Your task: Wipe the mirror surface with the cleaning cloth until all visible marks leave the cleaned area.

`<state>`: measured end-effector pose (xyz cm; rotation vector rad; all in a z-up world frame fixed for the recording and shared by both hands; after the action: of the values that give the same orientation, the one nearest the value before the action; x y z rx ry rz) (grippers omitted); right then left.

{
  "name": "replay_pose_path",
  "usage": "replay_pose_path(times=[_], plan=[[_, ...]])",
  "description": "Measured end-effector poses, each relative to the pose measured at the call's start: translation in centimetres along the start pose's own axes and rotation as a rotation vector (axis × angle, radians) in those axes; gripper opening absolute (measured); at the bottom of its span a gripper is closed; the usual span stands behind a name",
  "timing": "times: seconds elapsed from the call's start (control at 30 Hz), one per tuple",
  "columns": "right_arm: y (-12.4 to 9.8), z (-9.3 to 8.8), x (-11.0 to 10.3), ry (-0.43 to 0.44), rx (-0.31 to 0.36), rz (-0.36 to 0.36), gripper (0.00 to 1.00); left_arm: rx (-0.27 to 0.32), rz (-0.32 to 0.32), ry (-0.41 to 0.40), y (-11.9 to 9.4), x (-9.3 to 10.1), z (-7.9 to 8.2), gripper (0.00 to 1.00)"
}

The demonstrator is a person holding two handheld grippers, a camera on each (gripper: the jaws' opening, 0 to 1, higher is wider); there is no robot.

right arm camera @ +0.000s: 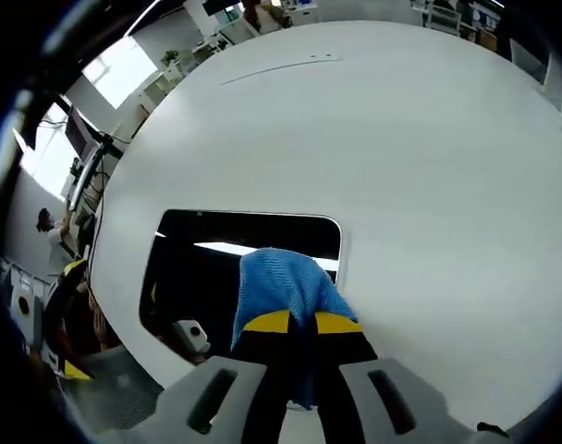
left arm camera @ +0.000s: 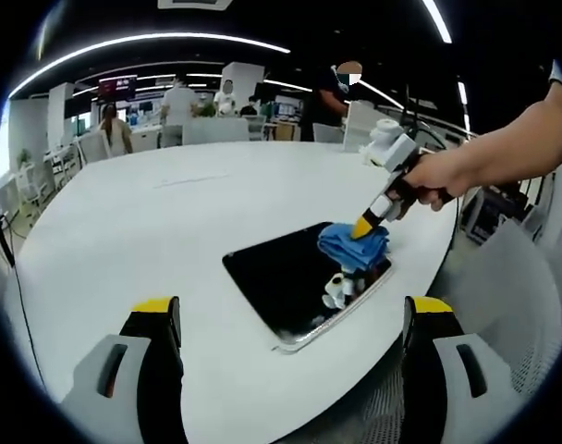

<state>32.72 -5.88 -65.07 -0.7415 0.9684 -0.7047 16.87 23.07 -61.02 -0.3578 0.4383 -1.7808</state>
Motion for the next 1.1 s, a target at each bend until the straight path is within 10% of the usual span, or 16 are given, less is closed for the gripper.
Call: replay_pose_path(times=[1.1], plan=[[-0.5, -0.1, 0.0, 0.06, -0.012, -0.08, 0.01, 0.095, 0.041, 0.013, -2.3, -6.7, 2.5, 0.99]])
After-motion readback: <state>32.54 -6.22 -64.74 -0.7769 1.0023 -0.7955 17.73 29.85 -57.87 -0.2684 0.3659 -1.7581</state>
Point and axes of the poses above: the point that each gripper's makers call its tool centre point, and the gripper's own axes: y roughly forward along the fingers, x roughly to its right, z roughly out of its top, the point moved 10 cm from there along -y, roughly backward along the fingers, and after that the axes turned 14 degrees about z, right-handed, at the moved point
